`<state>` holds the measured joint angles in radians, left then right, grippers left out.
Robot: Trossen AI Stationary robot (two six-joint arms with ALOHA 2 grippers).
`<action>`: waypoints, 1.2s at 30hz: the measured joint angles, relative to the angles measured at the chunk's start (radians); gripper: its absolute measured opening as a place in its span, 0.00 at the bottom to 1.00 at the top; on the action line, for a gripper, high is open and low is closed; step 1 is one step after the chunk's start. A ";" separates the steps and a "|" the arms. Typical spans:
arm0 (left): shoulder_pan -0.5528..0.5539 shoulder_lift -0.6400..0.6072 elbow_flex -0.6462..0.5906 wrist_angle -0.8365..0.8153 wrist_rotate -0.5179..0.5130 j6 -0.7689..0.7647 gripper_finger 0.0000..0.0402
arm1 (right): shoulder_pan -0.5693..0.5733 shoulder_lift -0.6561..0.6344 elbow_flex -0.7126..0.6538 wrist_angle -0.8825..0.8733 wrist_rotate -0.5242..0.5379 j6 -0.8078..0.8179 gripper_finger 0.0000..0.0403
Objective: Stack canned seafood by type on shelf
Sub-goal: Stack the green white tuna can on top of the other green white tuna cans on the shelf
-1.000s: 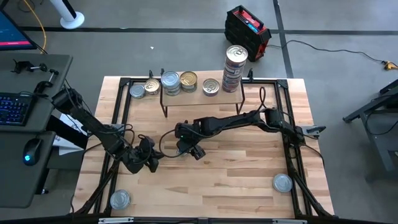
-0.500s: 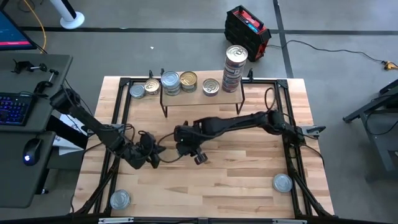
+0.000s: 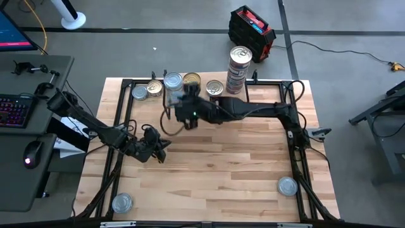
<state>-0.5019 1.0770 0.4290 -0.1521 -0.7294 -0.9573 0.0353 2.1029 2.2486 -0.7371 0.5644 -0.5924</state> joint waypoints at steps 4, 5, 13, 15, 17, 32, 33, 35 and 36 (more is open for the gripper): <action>-0.001 0.000 0.000 0.006 0.018 0.000 0.00 | -0.058 0.016 -0.004 0.127 0.031 -0.086 0.27; -0.001 0.000 0.000 0.009 0.022 0.000 0.00 | -0.074 0.022 -0.006 0.151 0.039 -0.098 0.27; -0.001 0.011 0.001 0.040 0.046 -0.002 0.00 | -0.167 0.072 -0.008 0.277 -0.032 -0.200 0.27; -0.001 0.013 0.000 0.046 0.045 -0.005 0.00 | -0.176 0.088 -0.006 0.279 -0.058 -0.251 0.27; -0.001 0.016 0.001 0.045 0.044 -0.010 0.00 | -0.181 0.111 -0.006 0.273 -0.061 -0.291 0.27; -0.001 0.016 0.000 0.046 0.034 -0.093 0.00 | -0.186 0.136 -0.007 0.249 -0.105 -0.279 0.58; -0.001 0.016 0.000 0.046 0.033 -0.104 0.00 | -0.186 0.135 -0.007 0.239 -0.117 -0.261 0.60; -0.001 0.016 0.000 0.045 0.033 -0.125 0.00 | -0.186 0.135 -0.005 0.223 -0.125 -0.236 0.61; 0.000 0.016 0.000 0.045 0.033 -0.131 0.00 | -0.186 0.136 -0.001 0.216 -0.128 -0.236 0.61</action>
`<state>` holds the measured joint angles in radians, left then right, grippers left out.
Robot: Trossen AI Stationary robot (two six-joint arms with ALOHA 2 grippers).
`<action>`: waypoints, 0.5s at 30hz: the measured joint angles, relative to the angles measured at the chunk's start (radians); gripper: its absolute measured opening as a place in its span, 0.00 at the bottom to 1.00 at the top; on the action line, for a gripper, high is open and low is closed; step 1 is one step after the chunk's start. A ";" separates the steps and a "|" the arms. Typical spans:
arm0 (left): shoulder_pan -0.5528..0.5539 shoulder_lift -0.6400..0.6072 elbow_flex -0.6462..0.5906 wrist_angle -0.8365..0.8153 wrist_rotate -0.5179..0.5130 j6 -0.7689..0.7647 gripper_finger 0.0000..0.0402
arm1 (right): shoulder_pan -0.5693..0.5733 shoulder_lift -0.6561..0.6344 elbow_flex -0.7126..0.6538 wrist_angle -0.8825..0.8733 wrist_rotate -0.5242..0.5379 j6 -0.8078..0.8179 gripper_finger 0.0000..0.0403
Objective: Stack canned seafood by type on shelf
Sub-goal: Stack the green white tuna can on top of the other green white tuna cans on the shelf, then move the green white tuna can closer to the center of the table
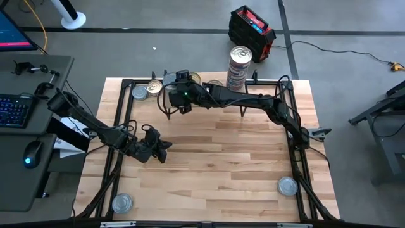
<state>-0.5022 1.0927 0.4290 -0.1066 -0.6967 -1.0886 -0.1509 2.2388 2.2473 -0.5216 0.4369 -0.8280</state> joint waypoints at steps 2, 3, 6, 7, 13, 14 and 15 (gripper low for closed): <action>0.000 0.000 0.000 0.000 -0.006 -0.002 0.00 | -0.002 0.000 0.011 0.009 -0.004 -0.002 0.61; 0.000 0.000 0.000 0.000 -0.007 -0.002 0.00 | -0.003 0.000 0.020 0.016 -0.004 -0.002 0.62; 0.000 0.000 0.000 0.000 -0.014 -0.006 0.00 | -0.012 -0.001 0.046 0.008 -0.008 0.009 0.62; 0.000 0.000 0.000 0.000 -0.015 -0.010 0.00 | -0.013 -0.001 0.051 0.006 -0.009 0.012 0.62; 0.000 0.000 0.000 0.000 -0.020 -0.010 0.00 | -0.025 -0.001 0.059 -0.001 -0.029 0.016 0.62; 0.000 0.000 0.000 0.000 -0.020 -0.010 0.00 | -0.026 -0.001 0.059 -0.006 -0.029 0.020 0.62; 0.000 0.000 0.000 0.000 -0.021 -0.010 0.00 | -0.025 -0.001 0.059 -0.007 -0.030 0.029 0.62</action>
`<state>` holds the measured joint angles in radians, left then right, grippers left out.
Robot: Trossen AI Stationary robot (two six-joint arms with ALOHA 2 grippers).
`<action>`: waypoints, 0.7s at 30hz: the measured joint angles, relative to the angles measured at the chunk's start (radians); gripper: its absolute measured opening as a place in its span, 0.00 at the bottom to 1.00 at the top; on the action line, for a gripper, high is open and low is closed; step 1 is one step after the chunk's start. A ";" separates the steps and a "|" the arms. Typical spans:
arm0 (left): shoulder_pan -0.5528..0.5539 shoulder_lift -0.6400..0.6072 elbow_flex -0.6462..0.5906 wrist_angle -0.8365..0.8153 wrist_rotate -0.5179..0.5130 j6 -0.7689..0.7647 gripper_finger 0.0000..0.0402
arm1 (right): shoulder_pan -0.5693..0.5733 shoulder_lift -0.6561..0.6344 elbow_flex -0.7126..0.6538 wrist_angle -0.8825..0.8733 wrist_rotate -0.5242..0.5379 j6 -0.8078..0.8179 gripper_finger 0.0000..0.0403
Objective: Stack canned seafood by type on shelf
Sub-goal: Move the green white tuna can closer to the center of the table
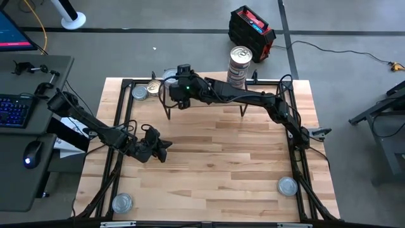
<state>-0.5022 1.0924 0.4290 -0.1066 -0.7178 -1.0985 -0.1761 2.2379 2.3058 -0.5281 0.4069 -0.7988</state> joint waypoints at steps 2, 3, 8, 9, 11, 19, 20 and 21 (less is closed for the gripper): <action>0.000 0.000 0.000 0.003 -0.001 0.000 0.00 | -0.001 0.000 0.000 0.007 0.001 0.014 0.62; 0.000 0.000 0.000 0.006 -0.001 0.000 0.00 | -0.001 0.000 0.000 0.019 0.005 0.014 0.62; 0.022 -0.060 0.040 0.061 0.012 0.090 0.00 | 0.005 -0.013 0.000 0.015 0.024 0.046 0.62; 0.034 -0.094 0.072 0.067 0.012 0.167 0.00 | 0.011 -0.024 0.000 0.000 0.012 0.061 0.62; 0.066 -0.178 0.148 0.046 -0.001 0.335 0.00 | 0.028 -0.052 0.000 -0.009 0.000 0.082 0.62; 0.240 -0.375 0.469 -0.360 -0.165 0.645 0.00 | 0.066 -0.195 0.000 -0.197 -0.031 0.340 0.58; 0.265 -0.380 0.480 -0.433 -0.164 0.611 0.00 | 0.067 -0.206 0.001 -0.244 -0.057 0.395 0.56; 0.284 -0.384 0.480 -0.506 -0.147 0.562 0.00 | 0.069 -0.219 0.001 -0.292 -0.087 0.450 0.54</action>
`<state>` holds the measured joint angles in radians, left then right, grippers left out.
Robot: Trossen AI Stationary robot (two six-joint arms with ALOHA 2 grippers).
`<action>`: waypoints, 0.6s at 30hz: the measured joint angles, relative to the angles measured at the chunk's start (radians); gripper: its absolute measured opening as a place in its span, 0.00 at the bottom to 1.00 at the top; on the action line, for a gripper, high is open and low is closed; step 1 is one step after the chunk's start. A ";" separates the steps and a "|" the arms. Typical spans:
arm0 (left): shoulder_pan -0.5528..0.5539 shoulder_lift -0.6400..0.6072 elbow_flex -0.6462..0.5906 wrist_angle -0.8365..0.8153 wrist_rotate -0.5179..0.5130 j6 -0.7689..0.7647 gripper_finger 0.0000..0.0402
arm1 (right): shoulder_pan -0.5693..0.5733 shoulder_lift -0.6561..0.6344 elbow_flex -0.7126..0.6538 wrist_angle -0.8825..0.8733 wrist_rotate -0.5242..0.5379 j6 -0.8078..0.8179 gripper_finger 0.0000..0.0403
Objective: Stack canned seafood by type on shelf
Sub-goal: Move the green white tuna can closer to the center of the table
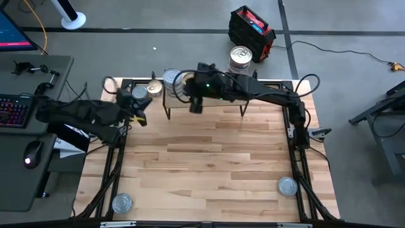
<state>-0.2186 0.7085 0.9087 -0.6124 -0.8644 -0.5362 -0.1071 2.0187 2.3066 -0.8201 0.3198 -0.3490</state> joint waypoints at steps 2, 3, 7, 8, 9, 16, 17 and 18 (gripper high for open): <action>0.018 -0.001 -0.022 -0.099 0.076 -0.110 0.00 | 0.003 -0.015 0.000 -0.119 -0.067 0.101 0.48; 0.013 0.001 -0.048 -0.104 0.129 -0.148 0.00 | 0.007 -0.017 0.000 -0.177 -0.101 0.141 0.44; -0.104 0.014 -0.214 0.134 0.392 -0.185 0.00 | 0.054 -0.016 -0.032 -0.344 -0.215 0.220 0.22; -0.153 0.025 -0.258 0.220 0.449 -0.185 0.00 | 0.072 -0.016 -0.054 -0.370 -0.251 0.232 0.15; -0.206 0.038 -0.298 0.291 0.502 -0.191 0.00 | 0.089 -0.016 -0.078 -0.401 -0.282 0.238 0.08; -0.652 0.185 -0.323 0.252 0.557 -0.584 0.00 | 0.219 -0.105 -0.527 -0.344 -0.408 0.329 0.01; -0.716 0.215 -0.306 0.220 0.557 -0.657 0.00 | 0.236 -0.136 -0.614 -0.288 -0.426 0.356 0.01; -0.772 0.250 -0.283 0.187 0.564 -0.727 0.00 | 0.251 -0.171 -0.696 -0.232 -0.435 0.393 0.01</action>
<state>-0.9907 0.9584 0.6254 -0.4257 -0.3008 -1.2632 0.1435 1.8478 1.6104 -1.0520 -0.1150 0.0445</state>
